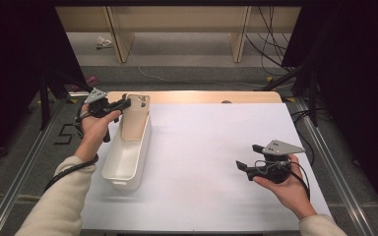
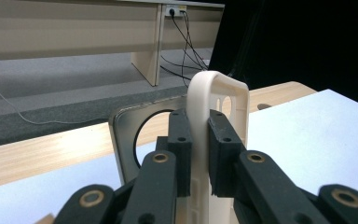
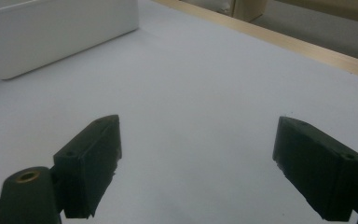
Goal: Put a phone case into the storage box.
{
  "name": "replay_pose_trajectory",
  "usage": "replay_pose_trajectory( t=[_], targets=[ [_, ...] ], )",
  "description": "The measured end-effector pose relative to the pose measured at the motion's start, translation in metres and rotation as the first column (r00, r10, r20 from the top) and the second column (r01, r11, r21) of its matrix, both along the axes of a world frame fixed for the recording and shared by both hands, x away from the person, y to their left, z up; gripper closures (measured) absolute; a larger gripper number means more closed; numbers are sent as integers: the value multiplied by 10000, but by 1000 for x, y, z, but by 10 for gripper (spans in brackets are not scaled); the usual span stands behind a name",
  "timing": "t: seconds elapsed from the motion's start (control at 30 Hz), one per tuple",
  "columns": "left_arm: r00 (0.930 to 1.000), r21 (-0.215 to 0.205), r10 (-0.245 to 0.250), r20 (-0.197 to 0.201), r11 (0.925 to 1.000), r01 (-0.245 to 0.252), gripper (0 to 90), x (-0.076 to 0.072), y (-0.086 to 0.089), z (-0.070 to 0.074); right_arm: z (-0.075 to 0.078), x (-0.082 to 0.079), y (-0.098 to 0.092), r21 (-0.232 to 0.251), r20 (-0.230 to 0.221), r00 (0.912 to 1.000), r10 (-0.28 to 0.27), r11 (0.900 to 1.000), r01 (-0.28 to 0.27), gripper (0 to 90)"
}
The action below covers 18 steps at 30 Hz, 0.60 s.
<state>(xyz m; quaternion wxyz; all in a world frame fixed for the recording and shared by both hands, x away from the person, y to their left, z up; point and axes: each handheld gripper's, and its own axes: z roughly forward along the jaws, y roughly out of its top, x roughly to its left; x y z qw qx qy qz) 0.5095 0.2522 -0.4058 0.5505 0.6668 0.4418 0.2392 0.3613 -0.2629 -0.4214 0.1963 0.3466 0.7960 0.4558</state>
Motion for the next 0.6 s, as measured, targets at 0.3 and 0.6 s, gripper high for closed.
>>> replay_pose_trajectory(
  t=[0.3,0.6],
  targets=[
    [9998,15,69,-180,10000,-69,808,1,3,-6,0,0,0,15,0,10000,4,10000,-4,162],
    [9994,24,126,-310,9999,-125,808,3,4,-10,0,0,0,16,-5,10000,2,10000,-2,162]
  ],
)
